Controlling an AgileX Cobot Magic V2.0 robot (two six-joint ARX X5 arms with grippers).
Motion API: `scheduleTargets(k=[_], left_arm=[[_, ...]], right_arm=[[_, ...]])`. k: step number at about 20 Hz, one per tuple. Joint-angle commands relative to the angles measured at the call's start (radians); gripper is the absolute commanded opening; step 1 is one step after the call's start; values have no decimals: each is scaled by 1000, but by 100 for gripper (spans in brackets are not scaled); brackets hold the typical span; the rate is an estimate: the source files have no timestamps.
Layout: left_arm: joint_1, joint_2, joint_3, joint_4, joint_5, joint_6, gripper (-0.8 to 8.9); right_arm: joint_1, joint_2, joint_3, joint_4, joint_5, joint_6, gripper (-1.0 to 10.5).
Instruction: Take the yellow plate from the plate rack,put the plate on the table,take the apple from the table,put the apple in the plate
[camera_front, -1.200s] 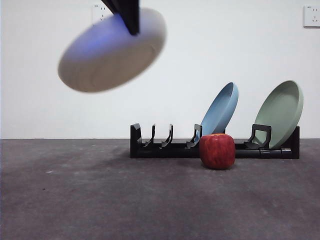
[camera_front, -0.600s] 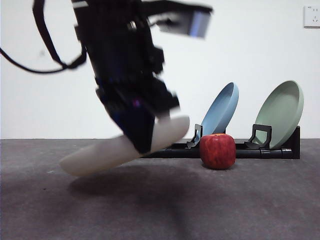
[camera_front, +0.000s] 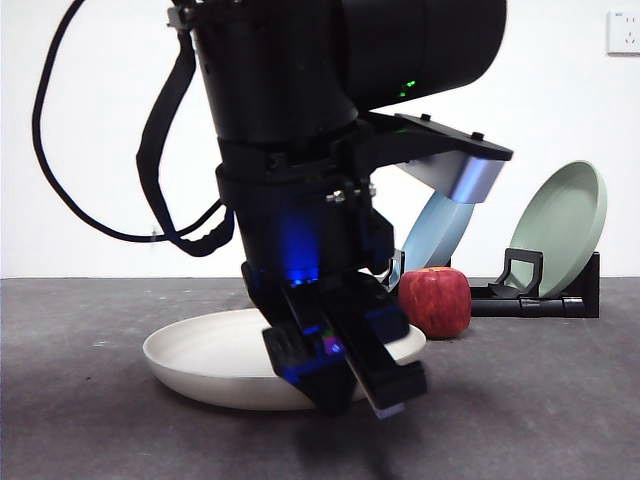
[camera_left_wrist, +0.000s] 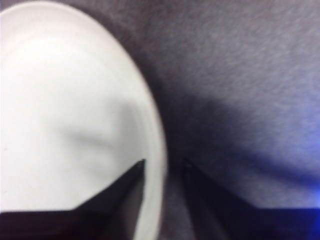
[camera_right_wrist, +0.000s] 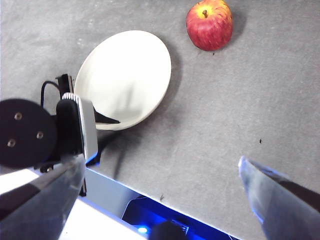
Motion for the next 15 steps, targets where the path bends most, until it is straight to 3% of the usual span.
scheduleTargets(k=[1, 7, 13, 15], left_arm=[[-5, 6, -6, 4, 9, -7, 227], [-6, -136, 48, -66, 9, -82, 226], [-6, -420, 146, -137, 51, -180, 224], [-6, -521, 149, -142, 98, -222, 220]], right_arm=[[2, 0, 3, -1, -1, 5, 659], [2, 29, 3, 46, 0, 10, 660], [47, 210, 3, 313, 1, 62, 661], [92, 304, 3, 419, 45, 73, 662]])
